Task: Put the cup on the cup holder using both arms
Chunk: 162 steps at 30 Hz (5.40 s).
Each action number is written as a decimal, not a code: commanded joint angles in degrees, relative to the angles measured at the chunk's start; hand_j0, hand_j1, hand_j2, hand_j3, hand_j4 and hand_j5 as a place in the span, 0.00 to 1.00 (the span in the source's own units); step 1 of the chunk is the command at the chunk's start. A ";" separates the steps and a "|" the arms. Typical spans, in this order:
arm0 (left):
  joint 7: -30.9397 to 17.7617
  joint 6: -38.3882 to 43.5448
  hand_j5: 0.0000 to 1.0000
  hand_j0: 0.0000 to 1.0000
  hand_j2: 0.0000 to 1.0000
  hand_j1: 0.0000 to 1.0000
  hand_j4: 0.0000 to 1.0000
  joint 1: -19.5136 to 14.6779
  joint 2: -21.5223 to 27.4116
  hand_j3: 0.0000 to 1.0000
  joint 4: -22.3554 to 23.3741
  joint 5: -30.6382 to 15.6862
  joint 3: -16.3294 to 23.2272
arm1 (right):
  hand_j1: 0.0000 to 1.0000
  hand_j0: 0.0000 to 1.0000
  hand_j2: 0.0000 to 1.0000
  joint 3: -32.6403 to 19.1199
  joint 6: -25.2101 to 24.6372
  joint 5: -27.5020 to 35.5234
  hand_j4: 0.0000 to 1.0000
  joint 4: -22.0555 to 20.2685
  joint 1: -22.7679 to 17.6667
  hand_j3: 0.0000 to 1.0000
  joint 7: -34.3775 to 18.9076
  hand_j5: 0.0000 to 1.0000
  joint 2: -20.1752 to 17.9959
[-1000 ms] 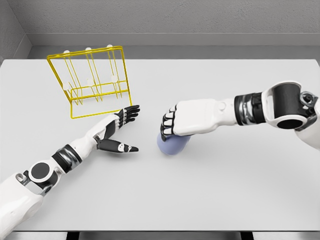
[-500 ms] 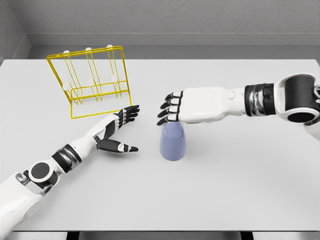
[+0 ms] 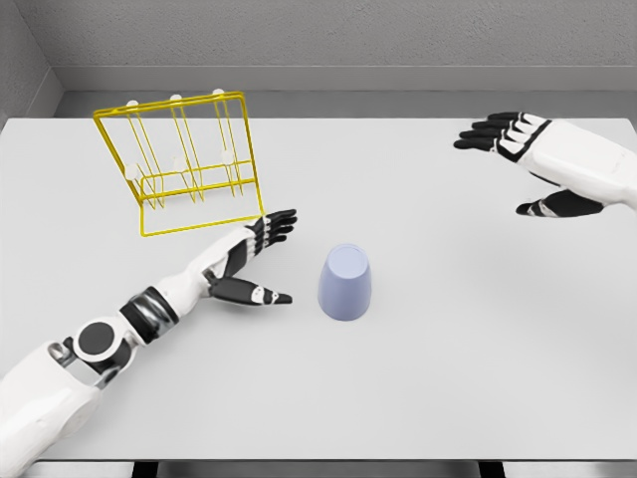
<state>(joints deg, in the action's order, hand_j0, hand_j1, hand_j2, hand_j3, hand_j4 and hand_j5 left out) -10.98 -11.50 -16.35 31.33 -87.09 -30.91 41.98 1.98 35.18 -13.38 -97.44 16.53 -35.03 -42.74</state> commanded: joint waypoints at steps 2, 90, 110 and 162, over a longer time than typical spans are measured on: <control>0.00 0.07 1.00 1.00 1.00 1.00 1.00 0.44 -0.04 1.00 -2.99 -0.03 0.39 | 1.00 1.00 1.00 -1.54 -0.18 1.07 1.00 6.29 -1.50 1.00 0.03 1.00 2.40; 0.17 7.98 0.70 0.70 0.70 0.70 0.70 -0.62 -3.47 0.70 -10.64 -1.17 -4.89 | 1.00 1.00 1.00 -13.31 -0.18 1.25 1.00 7.26 -6.86 1.00 0.03 1.00 15.58; 0.17 7.89 0.71 0.71 0.71 0.71 0.71 -1.23 1.36 0.71 -13.28 -3.36 -11.74 | 1.00 1.00 1.00 -13.31 -0.18 1.34 1.00 7.00 -7.56 1.00 0.03 1.00 15.58; 0.26 8.07 0.71 0.71 0.71 0.71 0.71 -10.02 3.74 0.71 -4.67 -6.35 -15.43 | 1.00 1.00 1.00 -13.84 -0.18 1.34 1.00 5.15 -8.00 1.00 0.03 1.00 15.58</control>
<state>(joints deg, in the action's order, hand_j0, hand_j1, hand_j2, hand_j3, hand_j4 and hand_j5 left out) -10.73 -3.47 -26.54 35.03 -92.17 -37.08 26.54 -11.85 35.16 -12.49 -92.25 8.53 -35.03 -27.12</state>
